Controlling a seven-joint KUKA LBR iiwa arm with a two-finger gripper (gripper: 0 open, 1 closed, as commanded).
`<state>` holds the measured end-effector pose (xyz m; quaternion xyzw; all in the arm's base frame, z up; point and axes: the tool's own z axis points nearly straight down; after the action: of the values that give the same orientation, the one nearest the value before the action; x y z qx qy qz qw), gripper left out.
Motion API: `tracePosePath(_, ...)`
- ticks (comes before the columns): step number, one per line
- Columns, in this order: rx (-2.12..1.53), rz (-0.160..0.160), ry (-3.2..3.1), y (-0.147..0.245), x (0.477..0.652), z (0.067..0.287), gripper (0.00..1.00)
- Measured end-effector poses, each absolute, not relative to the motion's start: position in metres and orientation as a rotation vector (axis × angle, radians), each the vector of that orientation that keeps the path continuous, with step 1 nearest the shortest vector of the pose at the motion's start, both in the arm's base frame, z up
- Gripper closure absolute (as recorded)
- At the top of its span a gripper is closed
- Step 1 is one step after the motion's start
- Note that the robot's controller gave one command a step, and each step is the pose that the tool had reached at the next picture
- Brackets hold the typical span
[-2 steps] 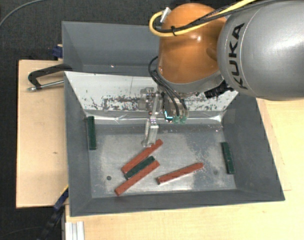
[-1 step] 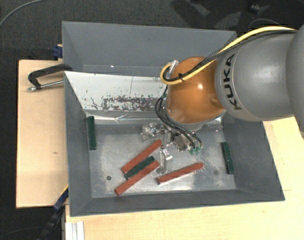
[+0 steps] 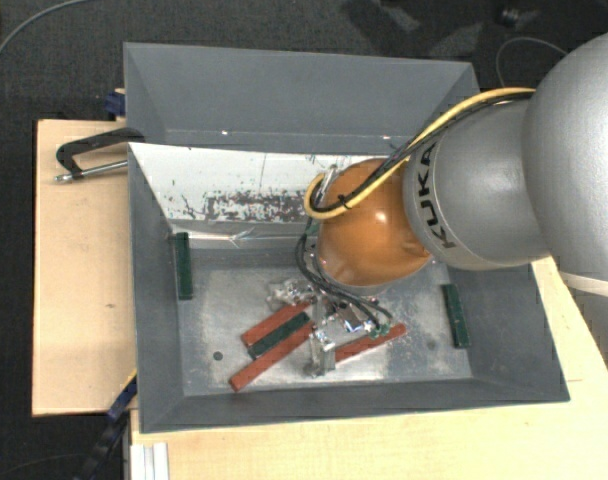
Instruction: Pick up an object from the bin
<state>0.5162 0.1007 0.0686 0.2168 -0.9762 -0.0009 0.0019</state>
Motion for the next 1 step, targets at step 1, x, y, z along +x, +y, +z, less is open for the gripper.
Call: tracePosePath(1, 0.678, -0.002, -3.069, 0.1003, 0.518, 0.071, 1.0)
